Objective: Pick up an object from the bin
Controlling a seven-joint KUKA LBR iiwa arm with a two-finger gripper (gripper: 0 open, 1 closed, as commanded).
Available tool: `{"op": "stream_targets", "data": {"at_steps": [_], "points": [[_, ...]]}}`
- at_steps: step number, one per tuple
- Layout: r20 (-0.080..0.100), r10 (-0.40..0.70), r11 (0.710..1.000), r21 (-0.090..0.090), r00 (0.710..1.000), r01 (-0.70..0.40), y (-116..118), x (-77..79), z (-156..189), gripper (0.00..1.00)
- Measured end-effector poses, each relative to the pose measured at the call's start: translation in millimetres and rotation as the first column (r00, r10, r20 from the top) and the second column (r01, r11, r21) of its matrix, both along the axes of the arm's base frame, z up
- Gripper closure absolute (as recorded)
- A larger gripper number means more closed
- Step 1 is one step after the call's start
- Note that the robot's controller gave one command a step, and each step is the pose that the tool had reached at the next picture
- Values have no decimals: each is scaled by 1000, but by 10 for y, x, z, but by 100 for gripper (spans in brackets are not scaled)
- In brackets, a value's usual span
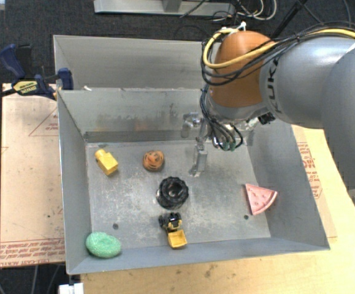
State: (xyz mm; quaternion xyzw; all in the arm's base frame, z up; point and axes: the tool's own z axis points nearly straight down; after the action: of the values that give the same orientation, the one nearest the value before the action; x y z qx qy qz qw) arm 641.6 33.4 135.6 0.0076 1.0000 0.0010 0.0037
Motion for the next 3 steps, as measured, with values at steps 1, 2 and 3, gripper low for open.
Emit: {"op": "stream_targets", "data": {"at_steps": [1, 2, 3], "points": [[-10, -6, 1000, 0, 1000, 6, -201, -338, -229, 0], [-3, -87, 996, -2, 996, 87, 39, -200, -488, 0], [-7, -63, 998, -3, 998, 63, 314, -152, -546, 0]]}}
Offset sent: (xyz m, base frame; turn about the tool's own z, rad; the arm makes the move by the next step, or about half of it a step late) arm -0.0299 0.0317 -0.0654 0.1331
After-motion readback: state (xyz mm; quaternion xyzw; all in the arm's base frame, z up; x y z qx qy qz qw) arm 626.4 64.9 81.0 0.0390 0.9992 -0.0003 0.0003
